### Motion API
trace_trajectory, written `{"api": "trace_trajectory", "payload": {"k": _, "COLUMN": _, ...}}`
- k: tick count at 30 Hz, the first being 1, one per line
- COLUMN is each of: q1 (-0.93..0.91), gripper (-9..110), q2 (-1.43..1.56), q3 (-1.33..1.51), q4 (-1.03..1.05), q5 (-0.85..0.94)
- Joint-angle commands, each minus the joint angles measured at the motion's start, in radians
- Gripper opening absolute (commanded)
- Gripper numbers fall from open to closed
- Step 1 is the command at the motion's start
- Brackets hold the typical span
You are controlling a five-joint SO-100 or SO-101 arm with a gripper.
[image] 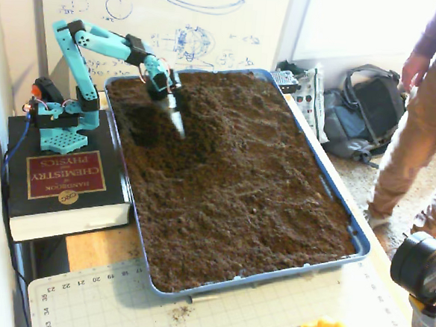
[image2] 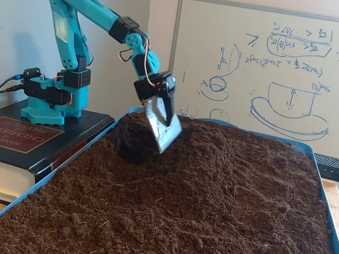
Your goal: Build a berm.
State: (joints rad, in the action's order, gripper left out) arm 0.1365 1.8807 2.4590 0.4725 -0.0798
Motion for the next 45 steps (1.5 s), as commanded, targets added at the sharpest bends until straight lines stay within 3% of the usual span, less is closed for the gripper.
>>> {"api": "trace_trajectory", "payload": {"k": 1, "q1": 0.114, "gripper": 1, "q2": 0.041, "q3": 0.061, "q4": -0.021, "q5": -0.038}}
{"api": "trace_trajectory", "payload": {"k": 10, "q1": 0.195, "gripper": 1, "q2": -0.186, "q3": 0.014, "q4": -0.034, "q5": -0.037}}
{"api": "trace_trajectory", "payload": {"k": 30, "q1": -0.032, "gripper": 1, "q2": -0.405, "q3": -0.652, "q4": -0.032, "q5": -0.04}}
{"api": "trace_trajectory", "payload": {"k": 38, "q1": -0.029, "gripper": 0, "q2": -0.318, "q3": -0.586, "q4": 0.003, "q5": -0.04}}
{"api": "trace_trajectory", "payload": {"k": 45, "q1": 0.025, "gripper": 0, "q2": -0.015, "q3": -0.413, "q4": 0.327, "q5": -0.041}}
